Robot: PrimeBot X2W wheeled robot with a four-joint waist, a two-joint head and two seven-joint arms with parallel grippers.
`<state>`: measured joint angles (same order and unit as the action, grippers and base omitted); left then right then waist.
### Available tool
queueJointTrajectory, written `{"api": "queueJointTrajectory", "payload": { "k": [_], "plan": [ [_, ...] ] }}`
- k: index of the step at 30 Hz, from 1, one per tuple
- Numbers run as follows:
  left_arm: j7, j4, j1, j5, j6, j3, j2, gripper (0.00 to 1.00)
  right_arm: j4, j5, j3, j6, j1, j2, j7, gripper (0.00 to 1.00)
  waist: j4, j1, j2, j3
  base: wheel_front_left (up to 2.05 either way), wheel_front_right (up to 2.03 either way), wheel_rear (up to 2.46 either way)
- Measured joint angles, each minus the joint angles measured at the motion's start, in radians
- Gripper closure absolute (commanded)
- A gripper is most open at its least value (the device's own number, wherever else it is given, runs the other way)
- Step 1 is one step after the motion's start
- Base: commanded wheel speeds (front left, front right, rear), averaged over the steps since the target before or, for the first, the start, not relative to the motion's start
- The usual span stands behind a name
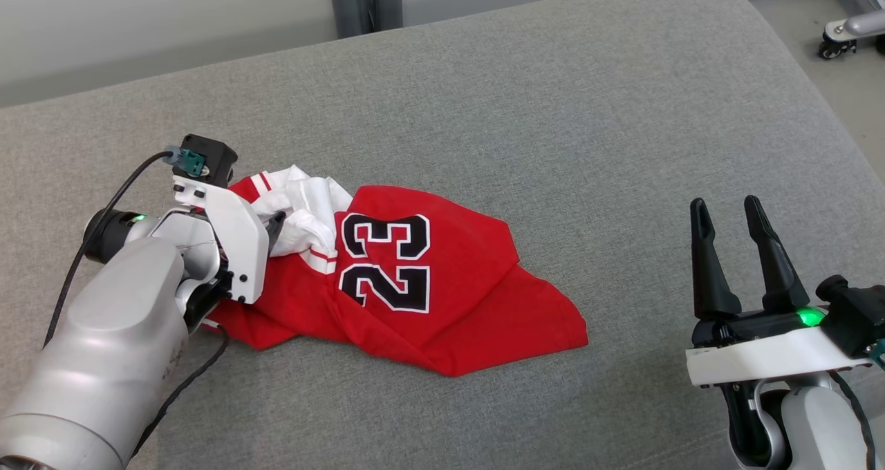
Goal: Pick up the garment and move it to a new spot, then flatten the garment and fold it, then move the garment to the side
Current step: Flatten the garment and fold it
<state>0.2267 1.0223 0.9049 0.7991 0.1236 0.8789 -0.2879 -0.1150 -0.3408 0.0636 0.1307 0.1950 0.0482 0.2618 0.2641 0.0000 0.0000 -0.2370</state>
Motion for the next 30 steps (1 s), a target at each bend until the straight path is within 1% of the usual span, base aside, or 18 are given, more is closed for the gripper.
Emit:
{"api": "queueJointTrajectory", "payload": {
  "k": [1,2,3,6,13,19,22,23,25,27,30],
  "plan": [
    [-0.003,0.009,0.002,0.000,0.000,0.002,0.002,0.21,0.000,0.000,0.000,0.000,0.000,0.000,0.000,0.00,0.002,0.0000,0.0000,-0.001,0.00,0.00,0.00],
    [-0.008,0.017,0.003,0.001,0.002,0.005,0.005,0.57,-0.001,0.000,0.001,0.000,0.001,0.000,0.000,0.00,0.004,0.0000,0.0000,-0.001,0.00,0.00,0.00],
    [-0.016,0.021,0.005,0.001,0.003,0.008,0.010,1.00,0.000,0.000,0.000,0.000,0.001,0.000,0.000,0.00,0.004,0.0001,0.0000,-0.001,0.00,0.00,0.00],
    [-0.034,0.023,0.009,0.009,0.006,0.015,0.025,1.00,0.000,-0.001,-0.008,0.000,0.001,0.000,0.000,0.00,0.000,0.0000,0.0000,0.002,0.00,0.00,0.00],
    [-0.119,-0.039,0.021,0.041,0.006,0.037,0.042,1.00,-0.012,0.002,-0.013,0.000,-0.006,0.000,0.000,0.00,-0.025,0.0001,0.0000,0.044,0.00,0.00,0.00],
    [-0.162,-0.110,0.003,0.091,0.006,0.028,0.031,1.00,-0.028,0.016,-0.026,0.000,-0.036,0.000,0.000,0.00,-0.076,0.0000,0.0000,0.098,0.00,0.00,0.00],
    [-0.158,-0.175,-0.036,0.120,0.006,0.023,0.003,1.00,-0.036,0.018,-0.026,0.000,-0.053,0.000,0.000,0.00,-0.110,0.0001,0.0000,0.127,0.00,0.00,0.00],
    [-0.158,-0.175,-0.036,0.120,0.006,0.023,0.003,1.00,-0.036,0.018,-0.026,0.000,-0.053,0.000,0.000,0.00,-0.110,0.0001,0.0000,0.127,0.00,0.00,0.00],
    [-0.167,-0.233,-0.064,0.135,0.002,0.010,-0.022,1.00,-0.044,0.017,-0.026,0.000,-0.066,0.000,0.000,0.00,-0.133,0.0000,0.0000,0.146,0.00,0.00,0.00],
    [-0.169,-0.309,-0.108,0.143,-0.023,0.002,-0.055,1.00,-0.049,0.015,-0.024,0.000,-0.074,-0.001,0.000,0.00,-0.157,0.0000,0.0000,0.166,0.00,0.00,0.00],
    [-0.161,-0.455,-0.205,0.165,-0.079,-0.011,-0.121,1.00,-0.055,0.015,-0.022,0.000,-0.086,0.000,0.001,0.00,-0.192,0.0000,0.0000,0.189,0.00,0.00,0.00]
  ]
}}
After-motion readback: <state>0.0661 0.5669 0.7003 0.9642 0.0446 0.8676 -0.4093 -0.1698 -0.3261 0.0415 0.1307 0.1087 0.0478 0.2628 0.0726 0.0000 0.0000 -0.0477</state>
